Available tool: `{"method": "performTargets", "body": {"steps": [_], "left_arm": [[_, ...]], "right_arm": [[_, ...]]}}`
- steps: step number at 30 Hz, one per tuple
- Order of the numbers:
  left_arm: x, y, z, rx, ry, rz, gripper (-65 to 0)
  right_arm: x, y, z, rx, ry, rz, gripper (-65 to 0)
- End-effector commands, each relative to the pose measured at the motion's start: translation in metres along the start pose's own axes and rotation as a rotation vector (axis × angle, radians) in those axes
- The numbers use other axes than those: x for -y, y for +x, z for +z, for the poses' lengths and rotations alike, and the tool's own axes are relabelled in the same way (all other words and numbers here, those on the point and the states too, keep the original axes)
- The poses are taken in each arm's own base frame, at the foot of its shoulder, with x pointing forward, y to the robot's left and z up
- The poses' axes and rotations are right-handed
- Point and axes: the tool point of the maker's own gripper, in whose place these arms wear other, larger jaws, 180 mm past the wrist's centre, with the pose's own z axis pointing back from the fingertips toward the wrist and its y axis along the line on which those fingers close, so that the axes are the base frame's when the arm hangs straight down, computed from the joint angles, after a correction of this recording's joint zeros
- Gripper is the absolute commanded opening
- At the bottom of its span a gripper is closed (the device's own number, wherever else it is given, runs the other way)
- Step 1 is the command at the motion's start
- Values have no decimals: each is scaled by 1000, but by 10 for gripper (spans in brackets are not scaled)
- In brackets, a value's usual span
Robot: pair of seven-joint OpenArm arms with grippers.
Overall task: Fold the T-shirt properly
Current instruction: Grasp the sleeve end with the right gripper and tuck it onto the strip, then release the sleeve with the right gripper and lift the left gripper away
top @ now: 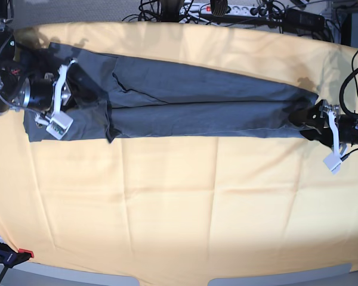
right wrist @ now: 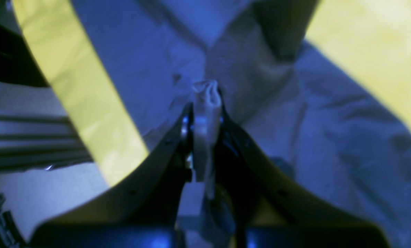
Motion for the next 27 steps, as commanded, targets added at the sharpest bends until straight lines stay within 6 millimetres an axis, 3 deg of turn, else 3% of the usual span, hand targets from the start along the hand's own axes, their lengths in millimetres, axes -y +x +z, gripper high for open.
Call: {"method": "performTargets", "body": {"steps": [1,5,11,15,27], "left_arm": [[-1,14,13,35,17,-25,-199],[-1,14,14,38,18,-26,-199],[-4,14,20,31,36,-29,-199],[-8,12,30,16,60,-42,-199],[-18,15,55,-2,123,-57,-199]], "right_arm": [[-2,4,7,6,1,27,-650],[-12,-19,8,-94,19,26,-650],[-11,-44,12,-232,15,27,-650],[4,-58,16,-309,-63,45,-650],[10,-78,25,-394,-99,49,-650]]}}
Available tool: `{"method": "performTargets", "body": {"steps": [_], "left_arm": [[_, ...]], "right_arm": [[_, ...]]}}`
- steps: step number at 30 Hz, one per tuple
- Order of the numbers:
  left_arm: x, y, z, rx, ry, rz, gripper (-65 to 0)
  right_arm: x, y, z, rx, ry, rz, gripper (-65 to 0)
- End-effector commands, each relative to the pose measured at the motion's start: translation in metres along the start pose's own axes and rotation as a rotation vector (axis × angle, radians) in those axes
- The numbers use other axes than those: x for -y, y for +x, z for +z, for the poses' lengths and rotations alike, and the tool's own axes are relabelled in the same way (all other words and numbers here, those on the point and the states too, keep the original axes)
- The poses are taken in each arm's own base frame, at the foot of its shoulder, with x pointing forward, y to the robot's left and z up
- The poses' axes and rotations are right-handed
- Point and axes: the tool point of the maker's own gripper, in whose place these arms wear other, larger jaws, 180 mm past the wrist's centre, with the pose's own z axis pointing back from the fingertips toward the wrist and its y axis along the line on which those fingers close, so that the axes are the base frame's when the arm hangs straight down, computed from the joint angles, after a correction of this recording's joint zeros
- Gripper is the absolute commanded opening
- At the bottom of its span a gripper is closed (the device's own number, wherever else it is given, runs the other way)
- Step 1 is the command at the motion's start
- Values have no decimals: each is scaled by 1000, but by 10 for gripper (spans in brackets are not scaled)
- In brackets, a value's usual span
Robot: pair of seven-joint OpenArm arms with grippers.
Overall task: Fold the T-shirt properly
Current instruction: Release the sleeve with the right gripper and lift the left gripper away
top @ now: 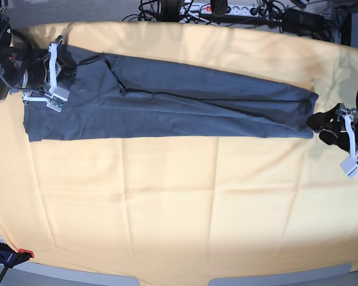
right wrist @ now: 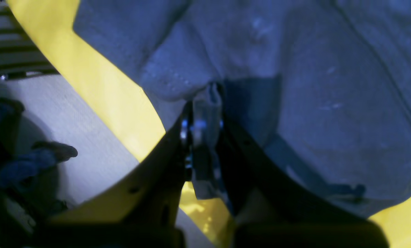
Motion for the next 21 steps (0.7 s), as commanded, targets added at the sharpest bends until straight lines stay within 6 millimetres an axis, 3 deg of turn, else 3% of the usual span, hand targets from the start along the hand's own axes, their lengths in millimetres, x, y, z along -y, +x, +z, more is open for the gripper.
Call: {"method": "performTargets", "body": {"steps": [1,2,5,7,10,15,17,20,21], "left_arm": [[-3,14,18,35,28,-30,-199],[-4,14,19,33,32,-31,-199],[-6,12,25,24,46,-39,-199],[-11,11,32,14,74,-43,-199],[-17,17,49,33,115,-48,-199],[-28,44,92,161,212,-68,-199],[-33,56,114,236,268,-52,-199],[-45,64,146,315,369,-15,-199],[-49,64,155,334,395,-5,-199]], "right_arm": [[8,1,8,-4,-34,20,-650],[9,0,8,-9,-39,21,-618],[12,-1,10,-17,-47,25,-416],[14,-2,14,-25,-53,35,-364],[9,5,26,-4,-29,74,-365],[-2,34,55,116,-17,136,-373],[4,51,65,223,-54,118,-439],[20,64,73,325,-143,76,-620],[23,68,72,356,-161,57,-650]]}}
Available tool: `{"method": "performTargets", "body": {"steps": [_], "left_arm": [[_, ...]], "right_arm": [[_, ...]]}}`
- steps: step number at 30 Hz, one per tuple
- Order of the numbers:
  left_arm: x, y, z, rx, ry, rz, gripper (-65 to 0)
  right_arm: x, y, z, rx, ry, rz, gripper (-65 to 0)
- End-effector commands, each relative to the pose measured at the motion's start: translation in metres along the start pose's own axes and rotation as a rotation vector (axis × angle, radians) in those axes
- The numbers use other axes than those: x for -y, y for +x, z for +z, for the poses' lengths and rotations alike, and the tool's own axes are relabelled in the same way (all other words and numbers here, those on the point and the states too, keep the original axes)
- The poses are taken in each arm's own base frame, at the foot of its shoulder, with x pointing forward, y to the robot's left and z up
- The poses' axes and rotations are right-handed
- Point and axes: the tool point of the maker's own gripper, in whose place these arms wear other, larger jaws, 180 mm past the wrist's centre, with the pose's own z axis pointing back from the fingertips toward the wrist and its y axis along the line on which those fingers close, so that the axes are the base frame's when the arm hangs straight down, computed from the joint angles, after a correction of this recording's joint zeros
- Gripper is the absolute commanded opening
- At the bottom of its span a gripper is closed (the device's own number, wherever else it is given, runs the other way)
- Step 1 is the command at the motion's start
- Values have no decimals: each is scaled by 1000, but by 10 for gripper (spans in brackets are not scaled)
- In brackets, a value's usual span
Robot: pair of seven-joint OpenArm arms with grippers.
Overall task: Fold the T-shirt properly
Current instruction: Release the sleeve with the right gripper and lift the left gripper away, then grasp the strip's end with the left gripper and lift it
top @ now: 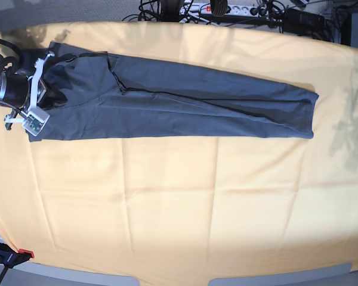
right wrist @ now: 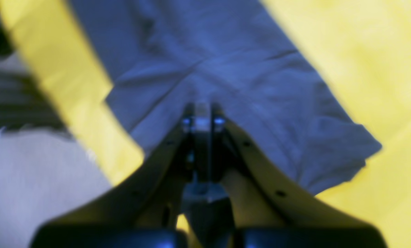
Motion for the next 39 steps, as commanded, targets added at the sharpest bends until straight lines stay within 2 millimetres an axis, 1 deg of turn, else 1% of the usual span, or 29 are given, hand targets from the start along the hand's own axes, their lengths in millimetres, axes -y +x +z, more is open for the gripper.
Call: {"method": "performTargets", "body": {"steps": [1,4,6,8,12,14,16,18,19,22,24,26,31,39], "left_arm": [[-6,17,16,51,33,-18,-199],[-13,17,23,83,50,11,-199],[-16,9,22,78,49,37,-199],[-21,-4,16,52,54,71,-199],[-30,-41,1,-8,54,189,-199],[-30,-58,-8,-25,37,244,-199],[-28,-71,-18,-26,15,296,-199],[-24,-83,-28,-25,-12,342,-199],[-20,-88,-33,-25,-28,359,-199],[-4,-112,-47,-56,-79,408,-199],[7,-127,-53,-78,-115,441,-199],[16,-138,-57,-84,-142,468,-199],[33,-143,-70,-71,-204,482,-199],[68,-166,-96,-163,-303,448,-199]], "right_arm": [[4,10,2,52,-16,-1,-650],[13,5,-15,112,-49,-92,-650],[22,-8,-27,114,-79,-163,-650],[27,-24,-41,107,-90,-240,-650],[28,-62,-62,42,-83,-368,-650],[29,-81,-68,-6,-90,-402,-650],[30,-91,-70,-32,-92,-421,-650],[29,-93,-70,-39,-89,-426,-650],[29,-93,-70,-42,-86,-427,-650],[28,-94,-70,-46,-83,-428,-650],[29,-94,-70,-44,-84,-428,-650],[30,-92,-70,-41,-86,-426,-650],[31,-90,-70,-29,-88,-425,-650],[30,-87,-70,-14,-78,-431,-650]]}}
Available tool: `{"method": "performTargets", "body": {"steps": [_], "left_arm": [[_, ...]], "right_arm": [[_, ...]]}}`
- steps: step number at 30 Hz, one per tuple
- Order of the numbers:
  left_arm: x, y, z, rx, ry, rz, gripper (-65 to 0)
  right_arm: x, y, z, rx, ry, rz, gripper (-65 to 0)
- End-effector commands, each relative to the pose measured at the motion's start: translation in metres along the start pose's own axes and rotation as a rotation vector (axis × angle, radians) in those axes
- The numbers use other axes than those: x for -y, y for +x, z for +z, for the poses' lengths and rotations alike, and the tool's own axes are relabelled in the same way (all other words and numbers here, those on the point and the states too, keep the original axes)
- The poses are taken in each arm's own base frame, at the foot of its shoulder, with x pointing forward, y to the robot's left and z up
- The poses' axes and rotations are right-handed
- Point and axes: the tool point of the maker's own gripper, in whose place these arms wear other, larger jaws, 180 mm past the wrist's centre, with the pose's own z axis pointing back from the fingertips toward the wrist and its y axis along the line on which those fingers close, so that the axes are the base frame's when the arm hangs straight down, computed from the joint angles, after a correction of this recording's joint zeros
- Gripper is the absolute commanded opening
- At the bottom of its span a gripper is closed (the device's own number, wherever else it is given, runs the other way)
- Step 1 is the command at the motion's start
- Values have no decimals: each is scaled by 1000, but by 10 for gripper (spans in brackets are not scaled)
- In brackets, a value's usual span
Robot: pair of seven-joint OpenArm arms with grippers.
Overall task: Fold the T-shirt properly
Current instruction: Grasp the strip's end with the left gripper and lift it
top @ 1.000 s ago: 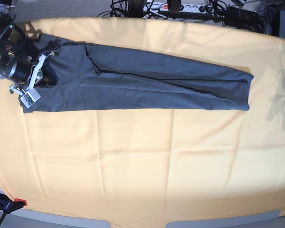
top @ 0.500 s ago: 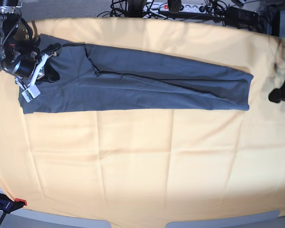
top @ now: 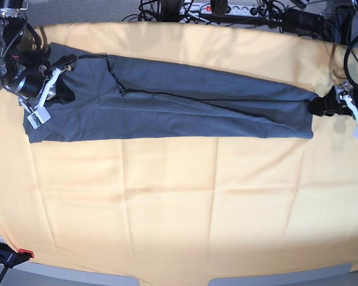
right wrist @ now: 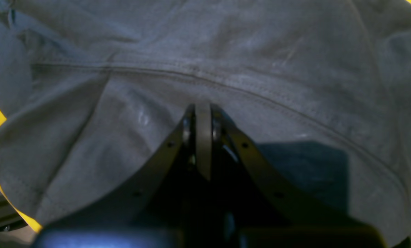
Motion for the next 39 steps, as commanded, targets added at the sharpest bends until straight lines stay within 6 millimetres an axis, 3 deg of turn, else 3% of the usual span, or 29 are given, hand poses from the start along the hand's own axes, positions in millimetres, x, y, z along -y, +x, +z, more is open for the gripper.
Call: {"method": "performTargets", "body": {"steps": [1,17,19,23,24,27,31,35,39], "left_arm": [[-1,0,3,-33,16,-27,-199],[29,-8,-37,31,-138,-5,-214],[28,-6,-36,36,-133,-10,-281],[28,3,-33,51,-125,-25,-622],[27,6,-33,52,-116,-33,-650],[22,19,-30,77,-79,-56,-650],[19,41,-22,120,-48,-63,-650],[13,61,-4,157,-4,-93,-650],[3,73,23,166,62,-100,-650]], "right_arm": [[9,2,6,-7,-30,11,-650],[8,2,6,-8,-27,10,-650],[8,2,6,-9,-28,10,-650],[8,2,6,-7,-27,9,-650],[8,3,6,-5,-25,8,-650],[4,7,6,17,-4,-1,-650],[-1,31,10,100,46,-13,-644],[1,53,14,139,54,4,-474],[-2,61,15,160,80,-1,-453]]}}
